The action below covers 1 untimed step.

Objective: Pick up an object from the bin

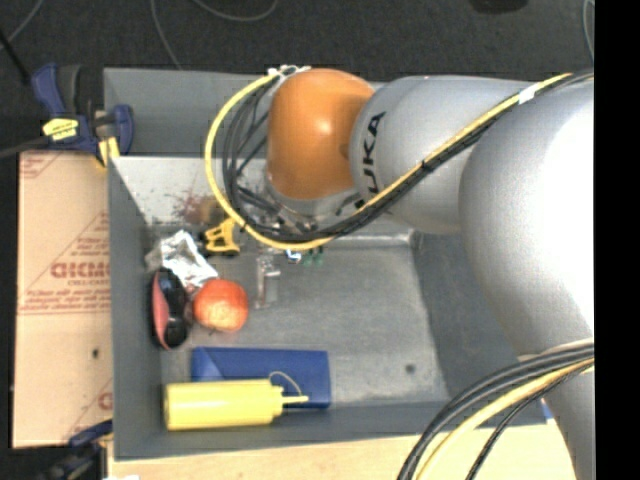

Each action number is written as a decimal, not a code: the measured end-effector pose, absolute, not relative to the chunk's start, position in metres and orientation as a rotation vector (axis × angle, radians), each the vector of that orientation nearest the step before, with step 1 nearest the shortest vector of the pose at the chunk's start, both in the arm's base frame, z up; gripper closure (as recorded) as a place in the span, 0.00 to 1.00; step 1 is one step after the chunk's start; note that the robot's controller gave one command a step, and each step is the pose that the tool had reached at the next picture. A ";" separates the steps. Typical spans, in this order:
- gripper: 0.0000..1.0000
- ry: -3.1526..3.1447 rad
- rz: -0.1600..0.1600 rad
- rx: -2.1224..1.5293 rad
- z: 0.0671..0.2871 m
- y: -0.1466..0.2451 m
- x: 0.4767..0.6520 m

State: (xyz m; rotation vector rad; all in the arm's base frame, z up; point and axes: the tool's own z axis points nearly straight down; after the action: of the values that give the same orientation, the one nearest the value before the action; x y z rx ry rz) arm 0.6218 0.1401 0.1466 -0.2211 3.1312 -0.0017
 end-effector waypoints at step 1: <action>0.00 3.101 0.007 -0.458 0.175 0.161 0.616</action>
Offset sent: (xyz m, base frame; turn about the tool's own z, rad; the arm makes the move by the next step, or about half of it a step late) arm -0.0155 0.0386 -0.0437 -0.2064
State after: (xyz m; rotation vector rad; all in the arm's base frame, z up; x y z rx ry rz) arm 0.6159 0.1613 0.1751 -0.4576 3.1005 0.0071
